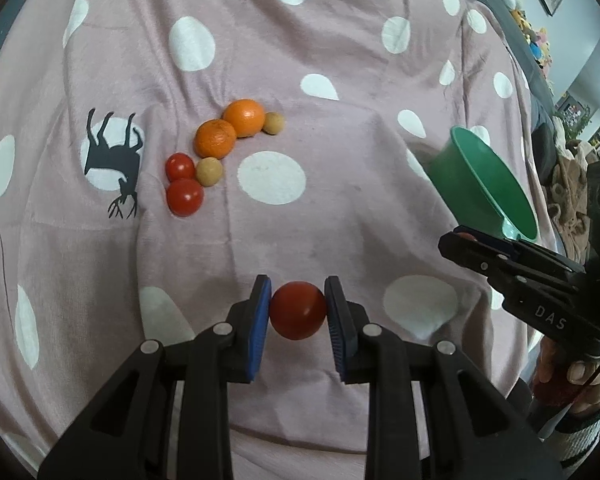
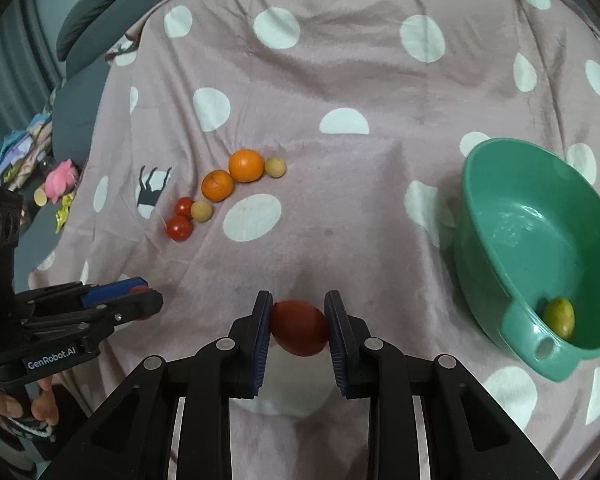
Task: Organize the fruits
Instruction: 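Carry both tomatoes over the green bowl and release them inside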
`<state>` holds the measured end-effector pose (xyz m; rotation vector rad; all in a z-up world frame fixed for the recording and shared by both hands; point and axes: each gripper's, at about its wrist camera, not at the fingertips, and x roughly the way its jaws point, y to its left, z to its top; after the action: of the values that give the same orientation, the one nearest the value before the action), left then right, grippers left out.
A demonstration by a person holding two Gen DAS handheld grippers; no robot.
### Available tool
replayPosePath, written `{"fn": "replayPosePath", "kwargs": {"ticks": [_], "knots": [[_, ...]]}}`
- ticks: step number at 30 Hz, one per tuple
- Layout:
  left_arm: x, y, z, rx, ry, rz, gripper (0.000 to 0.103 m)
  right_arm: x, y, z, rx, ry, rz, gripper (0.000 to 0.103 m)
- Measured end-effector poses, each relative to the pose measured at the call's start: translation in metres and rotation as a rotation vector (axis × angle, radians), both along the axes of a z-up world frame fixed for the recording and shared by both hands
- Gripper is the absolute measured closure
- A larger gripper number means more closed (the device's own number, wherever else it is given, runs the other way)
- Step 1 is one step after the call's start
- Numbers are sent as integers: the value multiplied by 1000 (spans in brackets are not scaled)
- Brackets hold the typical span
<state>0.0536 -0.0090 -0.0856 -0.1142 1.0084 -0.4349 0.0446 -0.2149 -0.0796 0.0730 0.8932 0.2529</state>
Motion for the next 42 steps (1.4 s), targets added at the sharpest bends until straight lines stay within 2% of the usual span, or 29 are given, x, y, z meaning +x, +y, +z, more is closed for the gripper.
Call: {"fn": "replayPosePath", "kwargs": {"ticks": [10,21,30,34,42], "knots": [[2,-43,19,25,-41,-83,76,-16,-29,12,45,-56,-53,75],[19,-130,40,32,-118,-250,76,-27,-85,20,95,-116,-177,75],[35,-203,47,14,-152,-358,76,-33,-142,27,122,-168,-314,75],[41,-227,42,26,-160,-397,76,-31,-161,24,125,-171,-358,74],[50,-250,20,86,-123,-420,76,-22,-175,9,120,-131,-395,74]]}}
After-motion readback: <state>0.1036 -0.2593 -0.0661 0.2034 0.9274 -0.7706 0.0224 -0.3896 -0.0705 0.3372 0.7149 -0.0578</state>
